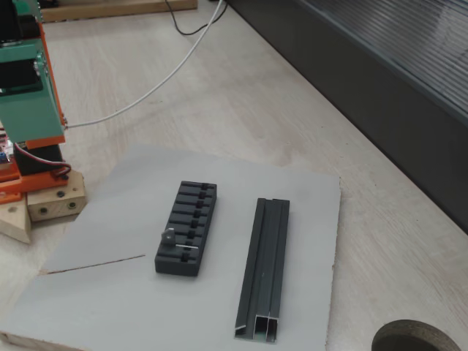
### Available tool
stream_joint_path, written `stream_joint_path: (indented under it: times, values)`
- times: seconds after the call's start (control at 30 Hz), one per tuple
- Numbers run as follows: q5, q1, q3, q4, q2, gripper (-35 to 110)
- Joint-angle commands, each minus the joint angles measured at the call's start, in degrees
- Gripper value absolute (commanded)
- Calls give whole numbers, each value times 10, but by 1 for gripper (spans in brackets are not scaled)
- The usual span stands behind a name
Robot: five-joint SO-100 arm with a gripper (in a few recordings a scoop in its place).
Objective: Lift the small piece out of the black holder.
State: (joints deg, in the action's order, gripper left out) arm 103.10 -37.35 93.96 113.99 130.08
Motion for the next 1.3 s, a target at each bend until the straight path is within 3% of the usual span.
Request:
stream_joint_path:
  times: [0.0, 1.27]
  values:
    - [8, -4, 8, 18, 8, 9]
    - [11, 7, 8, 17, 6, 9]
